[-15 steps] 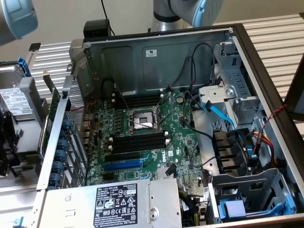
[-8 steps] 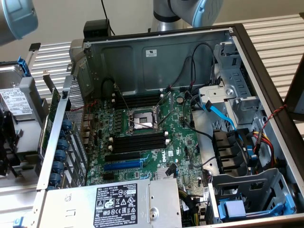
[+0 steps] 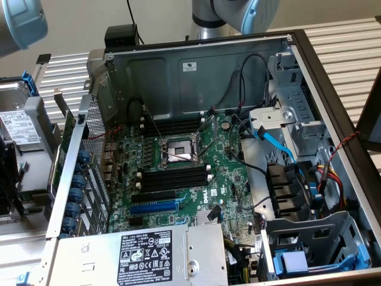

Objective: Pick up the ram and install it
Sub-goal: 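Pick up the ram and move it above insertion slot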

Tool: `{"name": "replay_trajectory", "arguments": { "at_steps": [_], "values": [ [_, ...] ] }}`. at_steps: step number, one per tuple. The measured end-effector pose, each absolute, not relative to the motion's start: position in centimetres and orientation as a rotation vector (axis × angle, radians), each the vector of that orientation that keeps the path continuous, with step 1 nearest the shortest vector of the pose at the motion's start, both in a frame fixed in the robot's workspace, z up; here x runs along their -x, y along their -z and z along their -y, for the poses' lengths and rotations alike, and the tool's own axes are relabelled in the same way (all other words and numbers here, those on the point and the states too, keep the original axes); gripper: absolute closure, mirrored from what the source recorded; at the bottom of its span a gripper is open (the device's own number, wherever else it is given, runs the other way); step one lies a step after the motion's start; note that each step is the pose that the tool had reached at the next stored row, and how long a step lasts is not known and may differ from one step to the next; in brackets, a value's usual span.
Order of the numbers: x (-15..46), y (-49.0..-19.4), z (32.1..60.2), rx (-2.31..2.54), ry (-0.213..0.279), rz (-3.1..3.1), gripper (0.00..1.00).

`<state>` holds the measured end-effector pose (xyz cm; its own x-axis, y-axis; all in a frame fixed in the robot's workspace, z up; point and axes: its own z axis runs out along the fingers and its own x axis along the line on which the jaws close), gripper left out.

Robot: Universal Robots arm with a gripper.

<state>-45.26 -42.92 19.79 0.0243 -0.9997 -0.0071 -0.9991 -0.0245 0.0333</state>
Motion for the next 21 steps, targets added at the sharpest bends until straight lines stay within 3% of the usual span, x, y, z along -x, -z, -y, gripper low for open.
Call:
{"name": "replay_trajectory", "arguments": {
  "at_steps": [10, 21],
  "values": [
    [45.3, -20.3, 43.0, -2.235, 0.044, 2.181, 0.87],
    [45.3, -24.3, 43.0, -2.235, 0.044, 2.181, 0.87]
  ]
}}
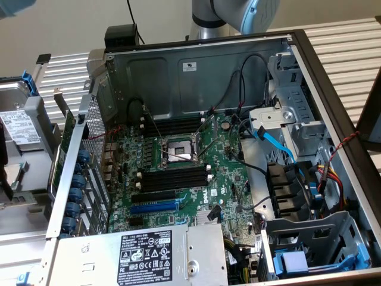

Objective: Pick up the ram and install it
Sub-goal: 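Pick up the ram and move it above insertion slot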

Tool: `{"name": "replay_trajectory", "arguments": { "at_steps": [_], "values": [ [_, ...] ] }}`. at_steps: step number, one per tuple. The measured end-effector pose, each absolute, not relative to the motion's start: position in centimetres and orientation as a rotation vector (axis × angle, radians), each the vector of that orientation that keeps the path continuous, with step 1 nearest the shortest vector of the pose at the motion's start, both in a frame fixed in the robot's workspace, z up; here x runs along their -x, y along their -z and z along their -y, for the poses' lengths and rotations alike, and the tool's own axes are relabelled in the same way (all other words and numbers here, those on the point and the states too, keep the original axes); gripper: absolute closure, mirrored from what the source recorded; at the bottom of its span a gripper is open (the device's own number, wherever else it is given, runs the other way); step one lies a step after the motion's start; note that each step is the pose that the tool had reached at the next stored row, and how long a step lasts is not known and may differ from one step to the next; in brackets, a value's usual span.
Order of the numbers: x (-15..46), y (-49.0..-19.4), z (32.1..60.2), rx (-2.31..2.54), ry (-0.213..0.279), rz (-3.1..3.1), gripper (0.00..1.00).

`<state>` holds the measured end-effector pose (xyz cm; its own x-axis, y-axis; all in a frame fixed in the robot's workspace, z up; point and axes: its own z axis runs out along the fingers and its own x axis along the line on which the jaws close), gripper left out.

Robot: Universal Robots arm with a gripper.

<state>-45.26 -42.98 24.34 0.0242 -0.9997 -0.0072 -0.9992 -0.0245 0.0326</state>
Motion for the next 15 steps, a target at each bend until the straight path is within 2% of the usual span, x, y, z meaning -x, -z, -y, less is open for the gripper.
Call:
{"name": "replay_trajectory", "arguments": {
  "at_steps": [15],
  "values": [
    [45.1, -31.0, 43.0, -2.235, 0.043, 2.181, 0.87]
  ]
}}
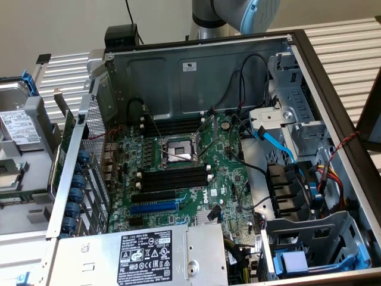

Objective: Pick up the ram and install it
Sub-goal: 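Pick up the ram and move it above insertion slot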

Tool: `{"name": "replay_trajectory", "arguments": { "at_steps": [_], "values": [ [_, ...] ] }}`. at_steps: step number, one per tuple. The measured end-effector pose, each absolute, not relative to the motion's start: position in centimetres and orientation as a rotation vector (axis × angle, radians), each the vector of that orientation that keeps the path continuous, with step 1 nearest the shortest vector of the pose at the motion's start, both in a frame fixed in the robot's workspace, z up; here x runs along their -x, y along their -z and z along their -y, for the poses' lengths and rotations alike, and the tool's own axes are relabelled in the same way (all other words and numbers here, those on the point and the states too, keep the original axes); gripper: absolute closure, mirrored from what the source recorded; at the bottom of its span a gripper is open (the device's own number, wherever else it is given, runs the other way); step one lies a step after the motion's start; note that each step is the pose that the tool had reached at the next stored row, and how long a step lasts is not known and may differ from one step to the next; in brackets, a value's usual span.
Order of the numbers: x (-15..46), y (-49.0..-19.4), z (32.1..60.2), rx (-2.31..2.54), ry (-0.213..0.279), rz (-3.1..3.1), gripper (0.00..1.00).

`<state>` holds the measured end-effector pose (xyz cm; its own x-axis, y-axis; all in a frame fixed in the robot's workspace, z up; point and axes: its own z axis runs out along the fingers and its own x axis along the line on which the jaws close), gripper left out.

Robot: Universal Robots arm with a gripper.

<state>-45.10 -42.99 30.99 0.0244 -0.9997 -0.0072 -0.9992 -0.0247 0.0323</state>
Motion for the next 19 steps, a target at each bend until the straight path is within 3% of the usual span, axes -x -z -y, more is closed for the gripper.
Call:
{"name": "replay_trajectory", "arguments": {
  "at_steps": [19],
  "values": [
    [38.4, -38.4, 43.0, -2.235, 0.043, 2.181, 0.87]
  ]
}}
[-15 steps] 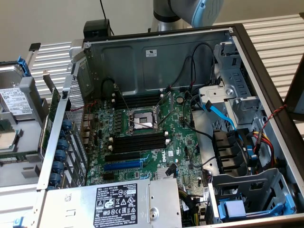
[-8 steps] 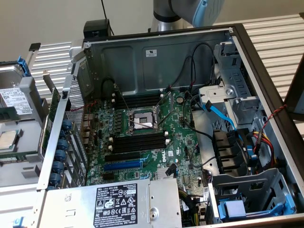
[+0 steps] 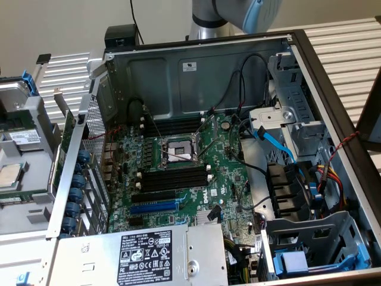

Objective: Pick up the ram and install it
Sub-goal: 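Pick up the ram and move it above insertion slot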

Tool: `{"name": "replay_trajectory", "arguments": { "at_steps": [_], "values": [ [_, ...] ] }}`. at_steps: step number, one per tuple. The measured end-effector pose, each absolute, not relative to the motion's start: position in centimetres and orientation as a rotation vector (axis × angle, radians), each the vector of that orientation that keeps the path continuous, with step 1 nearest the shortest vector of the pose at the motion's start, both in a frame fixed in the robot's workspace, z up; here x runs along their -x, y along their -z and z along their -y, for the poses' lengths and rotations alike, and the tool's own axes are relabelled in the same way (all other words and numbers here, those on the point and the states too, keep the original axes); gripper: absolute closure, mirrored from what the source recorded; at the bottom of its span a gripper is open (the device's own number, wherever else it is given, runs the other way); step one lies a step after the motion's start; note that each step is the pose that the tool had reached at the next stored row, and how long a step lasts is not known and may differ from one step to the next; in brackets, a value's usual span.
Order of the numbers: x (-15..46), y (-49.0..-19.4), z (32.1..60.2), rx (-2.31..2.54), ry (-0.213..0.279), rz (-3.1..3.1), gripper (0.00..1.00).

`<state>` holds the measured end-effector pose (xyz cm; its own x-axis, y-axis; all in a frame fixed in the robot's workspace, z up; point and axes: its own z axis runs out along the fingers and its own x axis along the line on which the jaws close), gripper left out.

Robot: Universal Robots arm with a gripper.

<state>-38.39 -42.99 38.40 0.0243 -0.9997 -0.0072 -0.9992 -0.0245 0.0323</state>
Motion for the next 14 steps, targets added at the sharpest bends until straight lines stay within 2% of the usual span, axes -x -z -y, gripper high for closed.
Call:
{"name": "replay_trajectory", "arguments": {
  "at_steps": [8, 14],
  "values": [
    [34.8, -41.2, 43.0, -2.235, 0.043, 2.181, 0.87],
    [32.1, -41.5, 43.0, -2.235, 0.045, 2.181, 0.87]
  ]
}}
